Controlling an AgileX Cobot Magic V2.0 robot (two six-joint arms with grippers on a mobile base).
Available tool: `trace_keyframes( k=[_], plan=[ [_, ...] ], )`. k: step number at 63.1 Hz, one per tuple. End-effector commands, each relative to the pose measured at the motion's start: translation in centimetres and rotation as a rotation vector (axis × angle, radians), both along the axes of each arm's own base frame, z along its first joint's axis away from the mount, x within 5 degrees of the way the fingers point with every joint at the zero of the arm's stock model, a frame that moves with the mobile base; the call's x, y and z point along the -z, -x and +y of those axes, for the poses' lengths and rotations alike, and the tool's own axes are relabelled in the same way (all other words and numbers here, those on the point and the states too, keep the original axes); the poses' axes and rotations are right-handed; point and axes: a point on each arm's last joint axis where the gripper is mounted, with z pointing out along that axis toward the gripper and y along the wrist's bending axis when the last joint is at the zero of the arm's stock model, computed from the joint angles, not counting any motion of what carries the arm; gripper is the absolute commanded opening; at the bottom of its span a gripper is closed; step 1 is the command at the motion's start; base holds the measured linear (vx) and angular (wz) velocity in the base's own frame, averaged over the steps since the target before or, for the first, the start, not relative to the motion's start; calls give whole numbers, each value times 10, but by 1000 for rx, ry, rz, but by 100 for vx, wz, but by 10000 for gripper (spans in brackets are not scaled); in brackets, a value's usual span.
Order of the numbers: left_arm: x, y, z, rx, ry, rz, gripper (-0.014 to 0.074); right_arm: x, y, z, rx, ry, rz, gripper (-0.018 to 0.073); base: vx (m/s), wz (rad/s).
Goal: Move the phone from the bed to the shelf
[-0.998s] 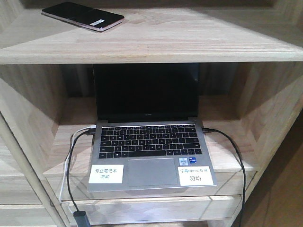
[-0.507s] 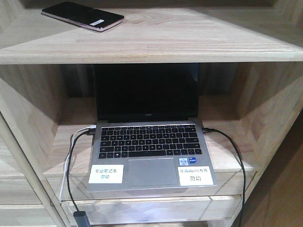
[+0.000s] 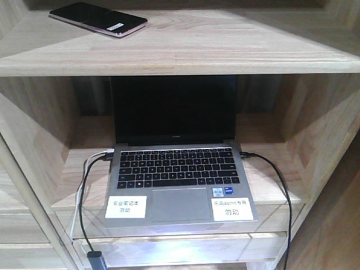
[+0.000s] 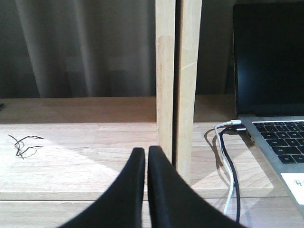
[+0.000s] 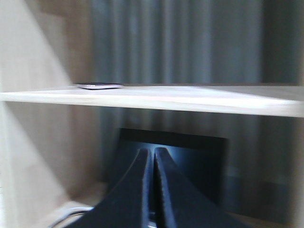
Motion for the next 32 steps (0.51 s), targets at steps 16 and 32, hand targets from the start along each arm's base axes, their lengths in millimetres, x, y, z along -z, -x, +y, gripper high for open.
trace_keyframes(
  k=[16, 32],
  plan=[
    [-4, 0, 0, -3, 5, -71, 1, -2, -4, -13, 338, 41, 39, -5, 0, 0],
    [-4, 0, 0, -3, 5, -71, 1, 7, -7, -20, 509, 83, 76, -5, 0, 0]
  ],
)
